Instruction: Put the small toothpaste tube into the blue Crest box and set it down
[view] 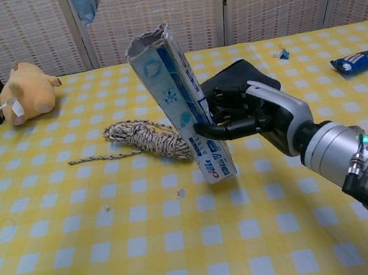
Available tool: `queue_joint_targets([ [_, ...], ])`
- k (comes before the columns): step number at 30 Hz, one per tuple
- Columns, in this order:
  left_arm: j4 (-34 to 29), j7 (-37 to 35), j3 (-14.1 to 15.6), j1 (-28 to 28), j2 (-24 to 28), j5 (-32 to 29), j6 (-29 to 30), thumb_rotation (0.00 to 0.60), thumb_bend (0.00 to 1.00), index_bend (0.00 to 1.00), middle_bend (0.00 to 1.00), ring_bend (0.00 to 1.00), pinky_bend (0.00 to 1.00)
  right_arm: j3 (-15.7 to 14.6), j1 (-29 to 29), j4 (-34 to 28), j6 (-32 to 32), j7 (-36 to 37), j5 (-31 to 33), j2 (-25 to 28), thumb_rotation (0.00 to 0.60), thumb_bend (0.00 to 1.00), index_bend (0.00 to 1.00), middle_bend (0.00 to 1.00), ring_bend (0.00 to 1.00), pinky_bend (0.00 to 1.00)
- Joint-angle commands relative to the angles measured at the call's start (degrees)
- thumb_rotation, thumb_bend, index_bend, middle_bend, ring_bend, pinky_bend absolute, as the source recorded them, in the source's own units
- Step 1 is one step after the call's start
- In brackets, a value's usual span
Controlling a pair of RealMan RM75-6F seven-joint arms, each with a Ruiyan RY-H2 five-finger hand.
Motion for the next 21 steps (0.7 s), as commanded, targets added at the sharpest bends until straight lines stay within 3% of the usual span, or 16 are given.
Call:
queue_joint_targets([
  [1, 0.0, 1.7, 0.69, -0.94, -1.68, -0.32, 0.51, 0.6, 0.78, 0.9, 1.0, 1.0, 1.0, 0.35, 0.4, 0.7, 0.03, 0.25, 0.11, -0.89, 0.6, 0.35, 0.56, 0.32, 0.38, 0.45],
  [9, 0.0, 3.26, 0.45, -3.48, -7.1, -3.29, 1.35, 0.6, 0.79, 0.9, 1.0, 1.0, 1.0, 0.88, 1.51, 1.62, -0.18, -0.5, 0.07, -2.5, 0.6, 0.35, 0.56, 0.32, 0.39, 0.45],
  [21, 0.0, 6.27, 0.03, -5.17, -10.02, -5.65, 2.99, 0.6, 0.79, 0.9, 1.0, 1.0, 1.0, 1.24, 1.6, 1.18, 0.16, 0.34, 0.0, -2.37, 0.6, 0.35, 0.56, 0.32, 0.38, 0.45],
])
